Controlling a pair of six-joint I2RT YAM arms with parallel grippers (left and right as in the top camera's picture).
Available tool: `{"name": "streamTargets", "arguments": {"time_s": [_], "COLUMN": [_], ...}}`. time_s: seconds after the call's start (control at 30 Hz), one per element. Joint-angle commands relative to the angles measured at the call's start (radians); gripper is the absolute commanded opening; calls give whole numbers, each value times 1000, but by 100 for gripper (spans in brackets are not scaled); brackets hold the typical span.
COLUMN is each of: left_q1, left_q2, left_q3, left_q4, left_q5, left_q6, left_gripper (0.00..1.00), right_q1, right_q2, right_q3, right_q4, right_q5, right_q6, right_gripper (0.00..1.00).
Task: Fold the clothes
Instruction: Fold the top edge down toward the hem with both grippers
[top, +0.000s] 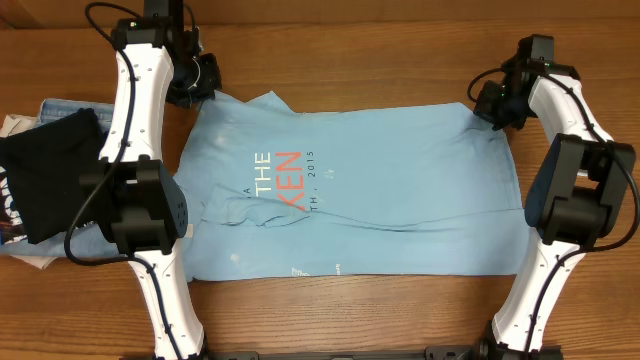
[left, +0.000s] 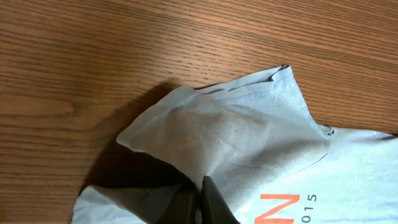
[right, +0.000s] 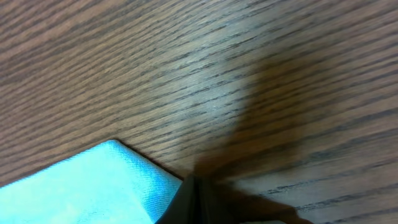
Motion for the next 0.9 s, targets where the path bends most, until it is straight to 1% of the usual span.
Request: {"name": "streamTargets", "arguments": {"time_s": [0.0,0.23,0.43,0.6,0.7,0.87], "left_q1": [5,5,6,6,10,24], "left_q2": [-27,-27,-28,-39,-64,-116], "left_q3": [16,16,16,17,17,17], "left_q4": [1,0,-15,-82,-138,-230], "left_q5": [4,4,5,5,-2,-98], "left_q6": [23,23,23,10,-5,-34], "left_gripper": [4,4,4,4,4,4], "right_q1": [-21,-39,-39,-45,-53,-80], "right_q2": [-72,-155,-159,-169,-184,-233], "right_q3": [27,27,27,27,27,27], "right_q4": [6,-33,-125,-208,-239,-303], "right_q5": [17,25,57,138,148,171], "right_q6": [31,31,31,47,47,76], "right_gripper": [4,4,4,4,4,4]}}
